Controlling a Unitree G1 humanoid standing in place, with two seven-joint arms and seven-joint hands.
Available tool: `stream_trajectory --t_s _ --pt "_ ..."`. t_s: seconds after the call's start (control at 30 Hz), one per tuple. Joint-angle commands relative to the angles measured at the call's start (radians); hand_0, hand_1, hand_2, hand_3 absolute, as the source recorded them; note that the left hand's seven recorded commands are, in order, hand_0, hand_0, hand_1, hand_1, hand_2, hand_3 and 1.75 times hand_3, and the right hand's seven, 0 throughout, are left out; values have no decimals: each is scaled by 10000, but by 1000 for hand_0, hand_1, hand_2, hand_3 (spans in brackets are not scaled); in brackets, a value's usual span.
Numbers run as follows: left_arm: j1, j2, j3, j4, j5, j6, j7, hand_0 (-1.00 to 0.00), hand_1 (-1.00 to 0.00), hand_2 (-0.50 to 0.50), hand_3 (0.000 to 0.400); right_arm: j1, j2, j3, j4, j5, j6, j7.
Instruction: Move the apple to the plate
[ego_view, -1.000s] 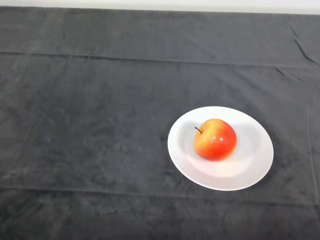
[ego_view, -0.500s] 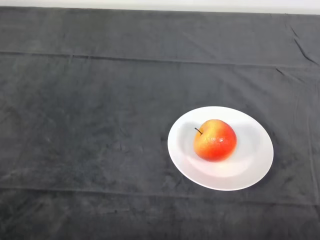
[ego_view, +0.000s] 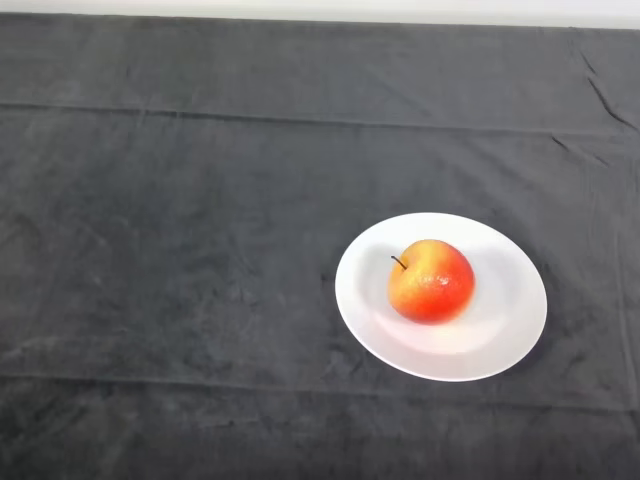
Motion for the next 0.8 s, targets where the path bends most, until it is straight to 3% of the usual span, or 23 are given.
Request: stream_trajectory --t_s 0.03,0.8 --pt "-643 278 278 441 150 -133 -83 0 0 0 0 113 -329 -79 -28 113 -4 21" --pt "-653 261 340 445 200 -135 -139 0 0 0 0 113 -330 -80 -26 112 -5 23"
